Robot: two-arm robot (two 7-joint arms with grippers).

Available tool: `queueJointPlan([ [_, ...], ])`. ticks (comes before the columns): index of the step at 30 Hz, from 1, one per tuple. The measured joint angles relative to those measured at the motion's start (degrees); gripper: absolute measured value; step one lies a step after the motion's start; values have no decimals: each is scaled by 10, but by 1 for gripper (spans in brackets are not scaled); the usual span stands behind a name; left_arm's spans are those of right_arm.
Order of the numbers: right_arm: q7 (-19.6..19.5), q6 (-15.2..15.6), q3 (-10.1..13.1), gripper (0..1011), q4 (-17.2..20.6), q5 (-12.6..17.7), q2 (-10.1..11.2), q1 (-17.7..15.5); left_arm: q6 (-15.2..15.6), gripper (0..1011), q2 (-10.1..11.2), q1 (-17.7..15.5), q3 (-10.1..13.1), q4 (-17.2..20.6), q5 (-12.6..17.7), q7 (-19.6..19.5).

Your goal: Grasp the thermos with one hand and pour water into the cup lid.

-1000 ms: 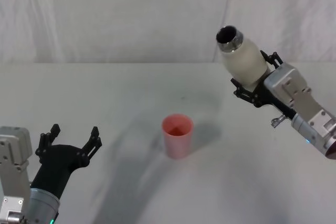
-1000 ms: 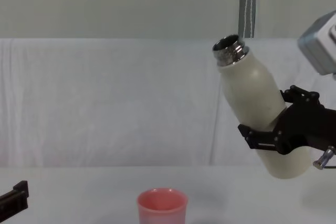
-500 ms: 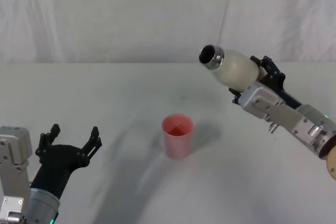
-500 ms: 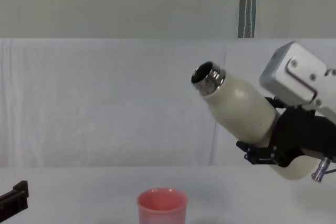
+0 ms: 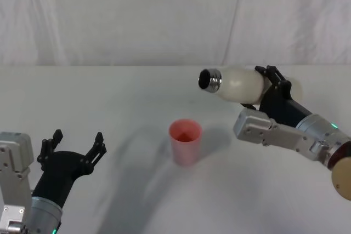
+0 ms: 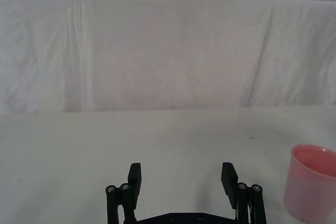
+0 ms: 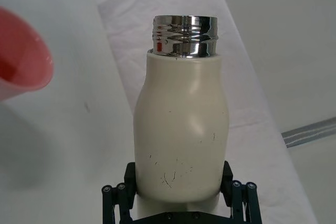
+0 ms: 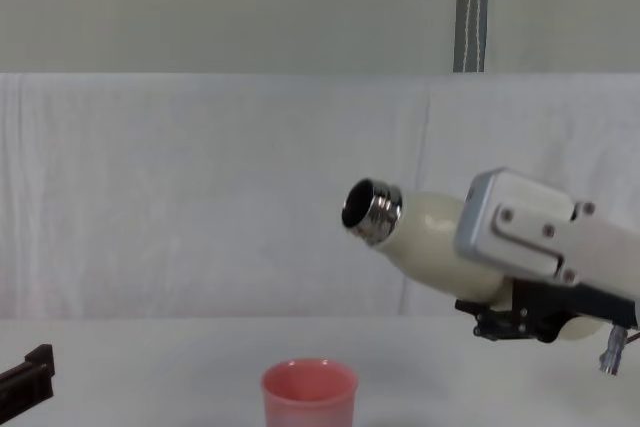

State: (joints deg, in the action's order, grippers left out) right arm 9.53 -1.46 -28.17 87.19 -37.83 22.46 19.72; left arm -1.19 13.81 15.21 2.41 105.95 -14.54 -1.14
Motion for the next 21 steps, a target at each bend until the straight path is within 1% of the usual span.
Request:
queueJointPlan([
  [1,-2,3,-5,955,-1,-13,2,1,0,1001,0,0,0,0,0,0],
  [2,-3,5,-7,955,-1,-19,3,2,0,1001,0,0,0,0,0,0],
  [8,-6,10,-15,955,-2,-42,5,2,0,1001,0,0,0,0,0,0],
  [16,-7,12,-16,955,2,-44,3,-8,0,1001,0,0,0,0,0,0],
  [21,-7,11,-21,955,8,-47,2,-14,0,1001,0,0,0,0,0,0],
])
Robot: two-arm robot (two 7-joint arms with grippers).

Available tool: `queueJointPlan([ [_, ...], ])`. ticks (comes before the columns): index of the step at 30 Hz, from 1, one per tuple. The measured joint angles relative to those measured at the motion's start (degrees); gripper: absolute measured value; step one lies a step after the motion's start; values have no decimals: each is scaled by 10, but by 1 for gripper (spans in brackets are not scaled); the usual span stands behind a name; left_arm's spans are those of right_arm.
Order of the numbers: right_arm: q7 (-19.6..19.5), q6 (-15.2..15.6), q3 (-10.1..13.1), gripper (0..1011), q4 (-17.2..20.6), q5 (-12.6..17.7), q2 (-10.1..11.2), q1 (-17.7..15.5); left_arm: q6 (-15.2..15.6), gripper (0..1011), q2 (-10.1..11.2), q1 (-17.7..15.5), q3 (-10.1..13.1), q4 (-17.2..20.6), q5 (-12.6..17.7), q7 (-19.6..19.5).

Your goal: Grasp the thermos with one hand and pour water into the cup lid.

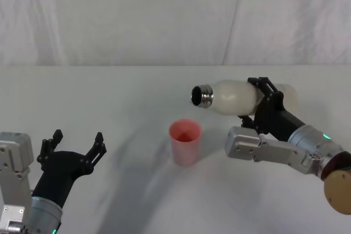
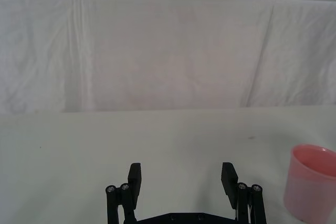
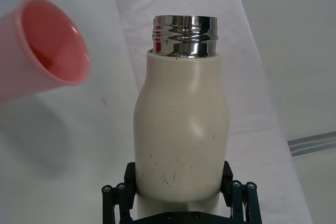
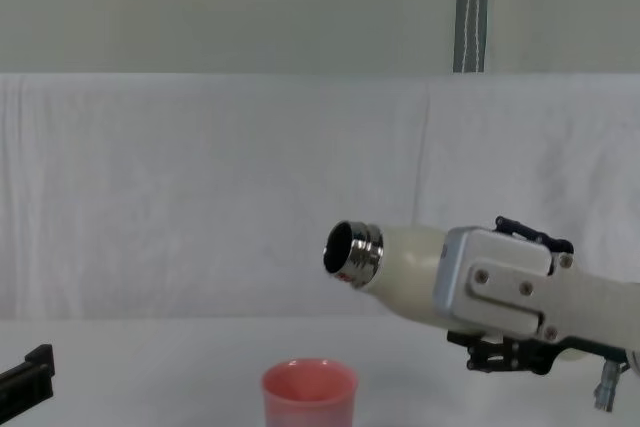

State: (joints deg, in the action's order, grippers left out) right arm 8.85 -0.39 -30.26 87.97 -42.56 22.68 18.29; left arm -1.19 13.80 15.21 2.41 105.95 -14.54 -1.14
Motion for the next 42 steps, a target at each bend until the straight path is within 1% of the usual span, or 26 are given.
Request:
queueJointPlan([
  [5,2,0,-6,955,2,-8,0,-3,0,1001,0,0,0,0,0,0],
  [11,4,3,-16,955,2,-25,1,-1,0,1001,0,0,0,0,0,0],
  [13,4,7,-21,955,1,-36,3,1,0,1001,0,0,0,0,0,0],
  [14,4,7,-21,955,1,-36,3,1,0,1001,0,0,0,0,0,0],
  [19,3,14,-28,955,-2,-55,6,6,0,1001,0,0,0,0,0,0],
  [31,-12,25,-39,955,-16,-88,5,13,0,1001,0,0,0,0,0,0],
  [42,-24,28,-47,955,-29,-109,3,18,0,1001,0,0,0,0,0,0],
])
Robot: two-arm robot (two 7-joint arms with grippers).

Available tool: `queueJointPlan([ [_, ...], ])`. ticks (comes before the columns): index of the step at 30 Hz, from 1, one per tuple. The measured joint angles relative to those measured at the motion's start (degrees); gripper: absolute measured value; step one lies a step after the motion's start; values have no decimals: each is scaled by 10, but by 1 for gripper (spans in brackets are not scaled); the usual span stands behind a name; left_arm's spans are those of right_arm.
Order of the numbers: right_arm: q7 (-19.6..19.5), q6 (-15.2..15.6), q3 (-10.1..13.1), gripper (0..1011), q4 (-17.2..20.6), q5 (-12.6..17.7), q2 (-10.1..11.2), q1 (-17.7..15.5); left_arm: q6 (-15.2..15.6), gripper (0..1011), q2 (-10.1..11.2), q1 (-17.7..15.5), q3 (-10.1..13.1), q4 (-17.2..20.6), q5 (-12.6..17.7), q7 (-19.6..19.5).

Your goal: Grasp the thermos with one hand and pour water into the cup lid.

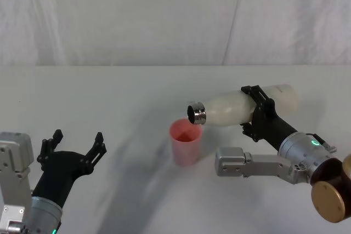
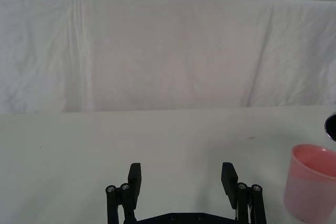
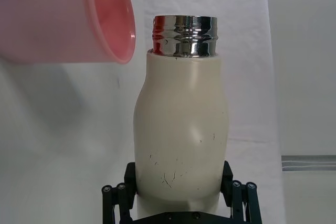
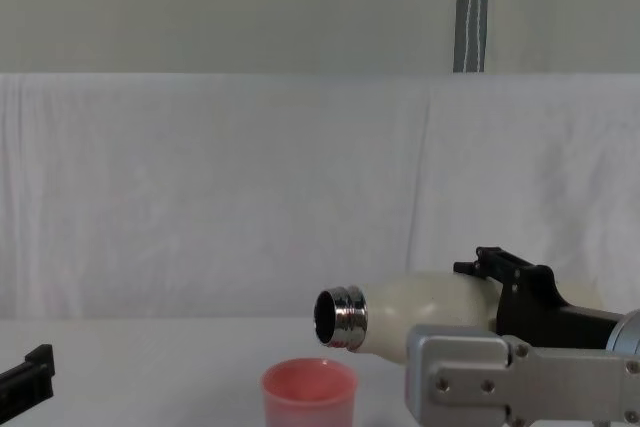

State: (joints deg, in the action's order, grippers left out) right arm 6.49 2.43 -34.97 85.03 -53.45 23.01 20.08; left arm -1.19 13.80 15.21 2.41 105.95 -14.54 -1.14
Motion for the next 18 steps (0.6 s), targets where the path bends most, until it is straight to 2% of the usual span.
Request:
queueJointPlan([
  [18,-3,2,-5,955,-4,-18,6,9,0,1001,0,0,0,0,0,0],
])
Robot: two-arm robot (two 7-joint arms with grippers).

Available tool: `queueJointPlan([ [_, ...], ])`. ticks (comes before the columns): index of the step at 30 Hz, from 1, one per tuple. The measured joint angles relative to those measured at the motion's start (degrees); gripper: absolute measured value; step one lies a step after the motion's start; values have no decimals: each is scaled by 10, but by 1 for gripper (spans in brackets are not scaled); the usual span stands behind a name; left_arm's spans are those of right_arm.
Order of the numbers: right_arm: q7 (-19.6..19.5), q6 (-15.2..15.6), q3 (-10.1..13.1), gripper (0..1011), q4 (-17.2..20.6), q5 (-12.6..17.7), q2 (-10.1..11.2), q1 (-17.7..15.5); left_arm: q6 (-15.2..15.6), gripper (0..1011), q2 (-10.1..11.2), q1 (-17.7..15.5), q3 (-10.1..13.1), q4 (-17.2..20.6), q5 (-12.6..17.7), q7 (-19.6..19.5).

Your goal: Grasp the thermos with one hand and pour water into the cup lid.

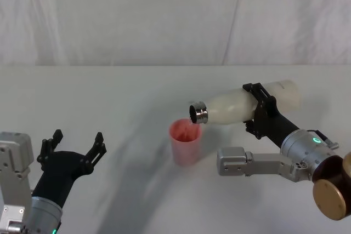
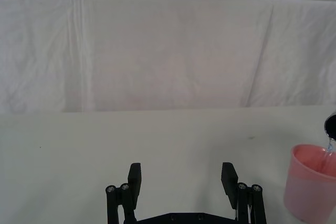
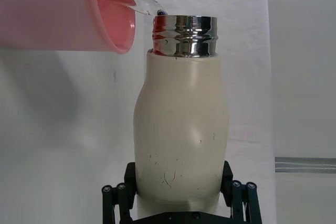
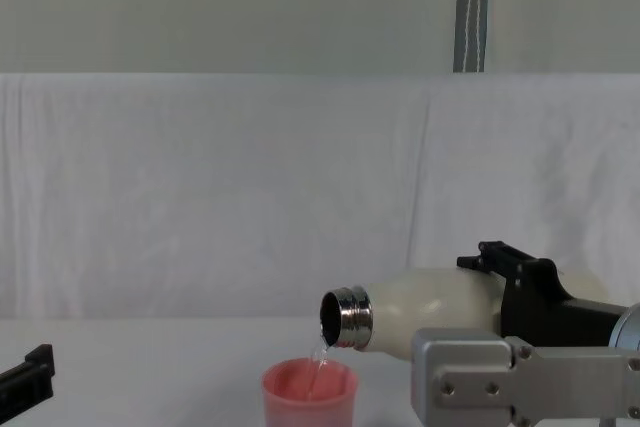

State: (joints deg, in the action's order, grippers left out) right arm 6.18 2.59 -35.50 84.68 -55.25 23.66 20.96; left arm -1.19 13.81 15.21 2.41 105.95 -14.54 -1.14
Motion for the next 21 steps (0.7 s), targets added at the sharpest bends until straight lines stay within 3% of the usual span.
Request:
queueJointPlan([
  [21,8,0,3,955,-2,6,2,5,0,1001,0,0,0,0,0,0],
])
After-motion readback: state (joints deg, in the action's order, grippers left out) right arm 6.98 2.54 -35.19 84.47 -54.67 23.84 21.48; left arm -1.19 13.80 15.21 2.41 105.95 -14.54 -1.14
